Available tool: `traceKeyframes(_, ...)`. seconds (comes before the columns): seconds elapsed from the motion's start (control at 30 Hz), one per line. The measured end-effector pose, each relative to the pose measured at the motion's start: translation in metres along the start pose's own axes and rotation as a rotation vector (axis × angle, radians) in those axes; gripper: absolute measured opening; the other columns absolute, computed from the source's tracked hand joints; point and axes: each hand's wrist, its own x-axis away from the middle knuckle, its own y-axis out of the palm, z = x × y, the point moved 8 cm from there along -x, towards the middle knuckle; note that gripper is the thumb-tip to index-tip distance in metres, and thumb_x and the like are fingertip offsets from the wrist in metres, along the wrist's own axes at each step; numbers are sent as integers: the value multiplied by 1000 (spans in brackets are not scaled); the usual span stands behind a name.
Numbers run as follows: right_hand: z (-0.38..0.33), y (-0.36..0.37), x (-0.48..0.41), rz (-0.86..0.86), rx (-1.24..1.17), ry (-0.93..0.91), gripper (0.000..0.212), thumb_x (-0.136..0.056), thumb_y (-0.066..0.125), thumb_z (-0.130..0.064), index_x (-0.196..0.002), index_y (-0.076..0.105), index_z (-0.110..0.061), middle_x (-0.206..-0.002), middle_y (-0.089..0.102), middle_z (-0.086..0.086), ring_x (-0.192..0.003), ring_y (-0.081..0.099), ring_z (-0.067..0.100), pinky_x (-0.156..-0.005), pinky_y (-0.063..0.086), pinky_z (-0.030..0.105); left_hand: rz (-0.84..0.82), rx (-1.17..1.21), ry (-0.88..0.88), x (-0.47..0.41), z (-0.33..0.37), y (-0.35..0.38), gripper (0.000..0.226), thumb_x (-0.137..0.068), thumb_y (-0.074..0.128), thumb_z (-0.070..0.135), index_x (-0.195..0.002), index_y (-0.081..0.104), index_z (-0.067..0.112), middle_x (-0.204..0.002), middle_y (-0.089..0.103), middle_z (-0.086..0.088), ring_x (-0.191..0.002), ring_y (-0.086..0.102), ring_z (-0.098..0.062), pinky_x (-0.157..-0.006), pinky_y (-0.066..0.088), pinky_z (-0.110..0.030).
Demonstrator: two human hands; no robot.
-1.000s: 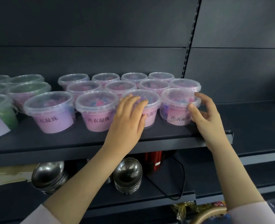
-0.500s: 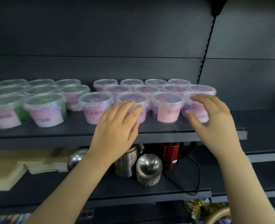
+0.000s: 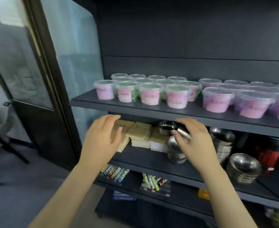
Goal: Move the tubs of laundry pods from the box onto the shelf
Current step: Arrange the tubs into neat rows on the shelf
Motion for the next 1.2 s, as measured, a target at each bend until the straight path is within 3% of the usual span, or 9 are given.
traceKeyframes(0.17, -64, 52, -30, -47, -162, -38, 30, -90, 64, -29, -120, 63, -23, -119, 62, -11, -115, 53, 9, -98, 39, 21, 34, 195, -79, -1, -66, -35, 37, -95, 57, 22, -131, 55, 15, -126, 58, 1, -119, 51, -14, -100, 38, -28)
traceKeyframes(0.3, -84, 90, -75, -84, -301, -5, 29, -90, 63, -33, -119, 64, -29, -116, 61, -25, -113, 52, -9, -93, 34, 1, 122, 337, -145, -28, -114, -36, 34, -95, 57, 24, -129, 57, 19, -122, 58, 10, -118, 51, -3, -100, 39, -17)
traceKeyframes(0.4, -86, 115, -119, -114, -347, 12, 27, -90, 63, -33, -116, 63, -35, -115, 61, -27, -111, 54, -7, -88, 39, 2, 127, 401, -189, -63, -144, -18, 33, -94, 58, 20, -127, 58, 19, -118, 58, 10, -113, 50, 2, -96, 33, -3)
traceKeyframes(0.5, -82, 137, -174, -135, -336, -8, 23, -90, 64, -33, -112, 62, -37, -113, 62, -28, -109, 56, -6, -85, 40, 3, 96, 412, -142, -107, -167, 4, 33, -94, 59, 19, -126, 59, 16, -118, 57, 11, -108, 49, 12, -93, 32, -1)
traceKeyframes(0.57, -79, 153, -213, -160, -315, -38, 22, -90, 64, -32, -111, 62, -36, -114, 63, -25, -110, 56, -3, -89, 44, 13, 82, 407, -104, -139, -183, 18, 32, -94, 58, 21, -126, 59, 17, -118, 57, 14, -108, 47, 18, -91, 32, 1)
traceKeyframes(0.87, -75, 227, -343, -423, -141, -82, 32, -92, 61, -40, -122, 62, -30, -123, 61, -17, -116, 54, 4, -100, 42, 24, -174, 361, 80, -243, -240, 79, 33, -95, 57, 36, -125, 60, 23, -123, 56, 13, -116, 49, -4, -95, 31, -7)
traceKeyframes(0.97, -72, 252, -364, -535, -80, -66, 35, -93, 59, -40, -126, 60, -28, -127, 58, -20, -118, 52, 3, -93, 38, 10, -347, 317, 174, -255, -250, 107, 42, -92, 56, 46, -131, 56, 28, -132, 47, 19, -125, 38, 2, -102, 21, -5)
traceKeyframes(1.03, -70, 266, -378, -572, -23, -60, 36, -95, 58, -37, -129, 59, -25, -128, 58, -16, -117, 52, 2, -85, 35, -1, -418, 312, 241, -261, -258, 120, 50, -89, 51, 59, -130, 58, 32, -133, 48, 21, -125, 37, 4, -105, 26, -12)
traceKeyframes(1.2, -62, 304, -409, -677, 154, 37, 42, -99, 48, -42, -138, 53, -27, -140, 54, -7, -126, 50, 11, -98, 32, 17, -473, 319, 341, -277, -292, 129, 56, -82, 45, 73, -125, 57, 40, -129, 50, 24, -123, 38, 2, -106, 33, -27)
